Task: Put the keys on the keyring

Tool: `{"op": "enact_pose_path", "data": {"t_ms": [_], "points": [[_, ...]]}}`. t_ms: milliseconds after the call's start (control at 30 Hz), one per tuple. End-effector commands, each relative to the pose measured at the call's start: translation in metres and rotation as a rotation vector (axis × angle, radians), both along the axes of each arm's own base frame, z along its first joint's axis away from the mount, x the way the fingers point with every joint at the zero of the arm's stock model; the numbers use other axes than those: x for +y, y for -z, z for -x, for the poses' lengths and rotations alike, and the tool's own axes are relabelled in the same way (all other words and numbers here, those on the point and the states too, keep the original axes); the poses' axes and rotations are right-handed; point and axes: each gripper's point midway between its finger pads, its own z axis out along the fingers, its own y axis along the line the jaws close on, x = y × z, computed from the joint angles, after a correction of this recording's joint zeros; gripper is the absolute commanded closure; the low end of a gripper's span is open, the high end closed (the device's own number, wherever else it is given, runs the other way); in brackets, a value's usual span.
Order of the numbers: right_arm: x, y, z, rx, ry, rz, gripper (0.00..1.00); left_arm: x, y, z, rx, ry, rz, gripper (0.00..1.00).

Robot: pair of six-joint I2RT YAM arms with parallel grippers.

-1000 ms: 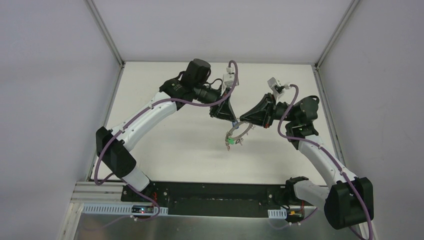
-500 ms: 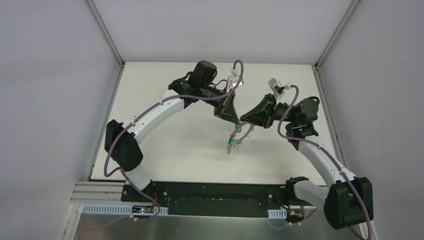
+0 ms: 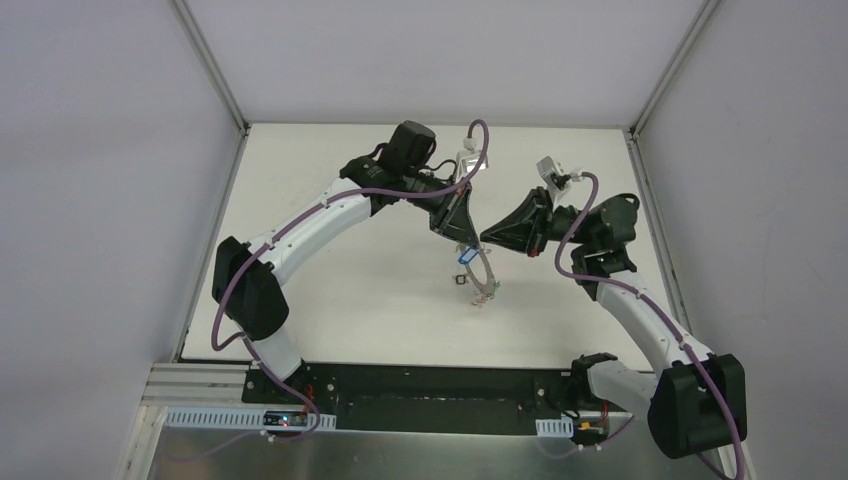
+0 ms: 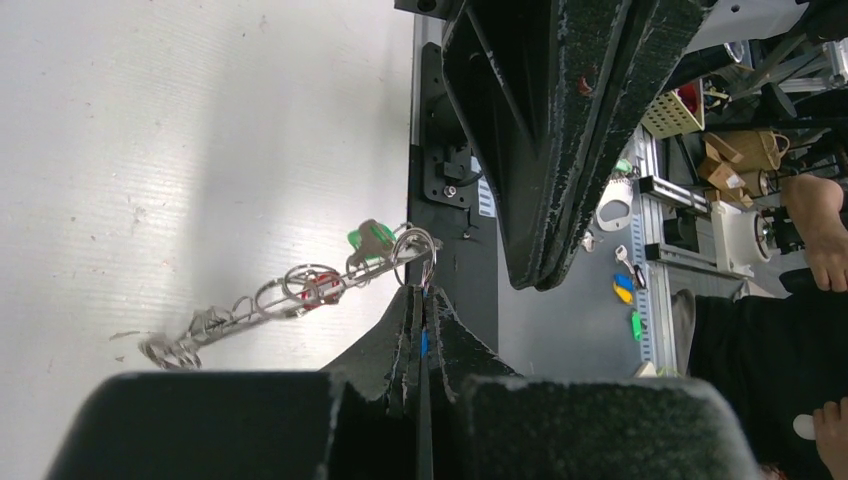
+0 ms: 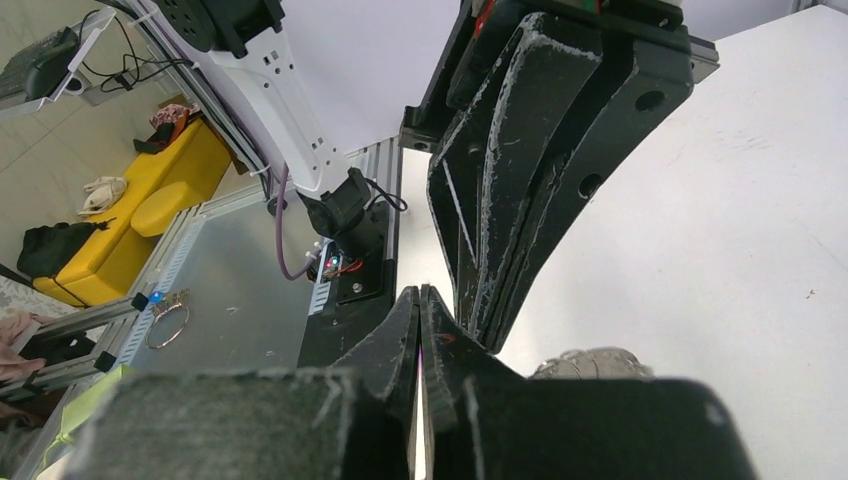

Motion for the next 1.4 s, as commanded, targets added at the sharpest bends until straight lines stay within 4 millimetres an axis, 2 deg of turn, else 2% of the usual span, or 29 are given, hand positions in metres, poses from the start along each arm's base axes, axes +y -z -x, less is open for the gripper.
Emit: {"op": "enact_pose_path", "data": {"t_ms": [0,100,267,433,633,867,1367], "points": [[-0.002,-0.007,0.003,-0.097,-0.010,0.008,1.00,0.003,-0.033,0.003,-0.085,0.018,0.077,1.00],[-0.004,0.002,0.002,-0.090,-0.009,0.051,1.00,0.005,-0.036,0.005,-0.097,0.016,0.079,1.00],[-0.008,0.013,0.000,-0.177,-0.005,0.135,0.82,0.007,-0.039,0.008,-0.101,0.021,0.082,1.00],[-0.011,0.016,0.007,-0.223,-0.022,0.174,0.62,0.011,-0.041,0.013,-0.102,0.030,0.089,1.00],[-0.016,0.024,0.008,-0.255,-0.013,0.233,0.54,0.013,-0.044,0.016,-0.108,0.034,0.096,1.00],[-0.016,0.024,0.012,-0.256,-0.028,0.232,0.52,0.012,-0.044,0.016,-0.105,0.030,0.092,1.00],[-0.005,0.028,0.011,-0.234,-0.040,0.221,0.66,0.008,-0.038,0.012,-0.076,0.023,0.083,1.00]]}}
